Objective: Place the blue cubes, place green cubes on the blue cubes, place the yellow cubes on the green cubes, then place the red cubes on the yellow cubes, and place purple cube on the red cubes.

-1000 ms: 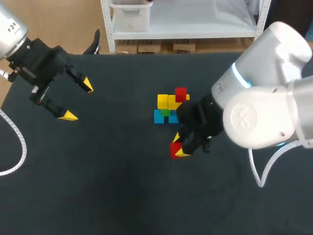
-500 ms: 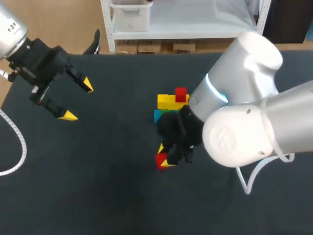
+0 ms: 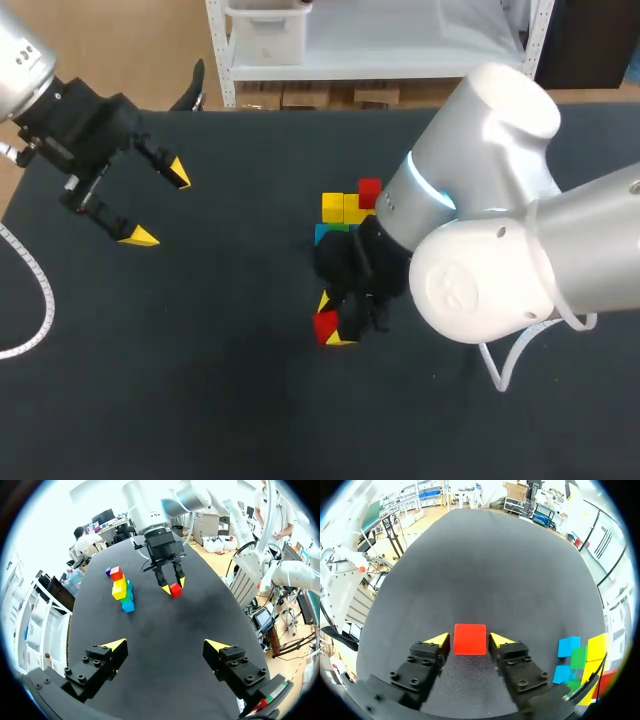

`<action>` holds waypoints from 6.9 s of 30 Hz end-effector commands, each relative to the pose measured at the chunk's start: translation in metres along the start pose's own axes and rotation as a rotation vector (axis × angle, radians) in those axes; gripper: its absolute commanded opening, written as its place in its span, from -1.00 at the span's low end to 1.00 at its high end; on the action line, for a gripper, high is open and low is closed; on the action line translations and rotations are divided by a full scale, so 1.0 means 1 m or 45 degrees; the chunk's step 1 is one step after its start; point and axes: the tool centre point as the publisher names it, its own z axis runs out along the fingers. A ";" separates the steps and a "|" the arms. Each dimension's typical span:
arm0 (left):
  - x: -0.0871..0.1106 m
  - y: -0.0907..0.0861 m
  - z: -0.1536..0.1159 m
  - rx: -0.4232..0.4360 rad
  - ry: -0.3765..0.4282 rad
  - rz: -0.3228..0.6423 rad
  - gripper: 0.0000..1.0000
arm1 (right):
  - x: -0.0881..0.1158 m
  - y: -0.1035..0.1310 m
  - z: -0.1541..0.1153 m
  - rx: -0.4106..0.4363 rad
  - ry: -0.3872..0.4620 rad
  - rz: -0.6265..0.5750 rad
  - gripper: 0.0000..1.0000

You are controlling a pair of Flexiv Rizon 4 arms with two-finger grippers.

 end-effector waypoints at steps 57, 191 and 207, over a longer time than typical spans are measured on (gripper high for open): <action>0.001 0.001 0.000 0.003 0.001 0.002 1.00 | 0.285 -0.042 -0.248 0.295 -0.165 0.208 1.00; -0.086 -0.025 0.149 -0.010 0.128 -0.267 -1.00 | 0.285 -0.042 -0.248 0.295 -0.165 0.208 1.00; -0.082 0.019 0.087 0.084 0.145 -0.053 -1.00 | 0.285 -0.042 -0.248 0.295 -0.165 0.208 1.00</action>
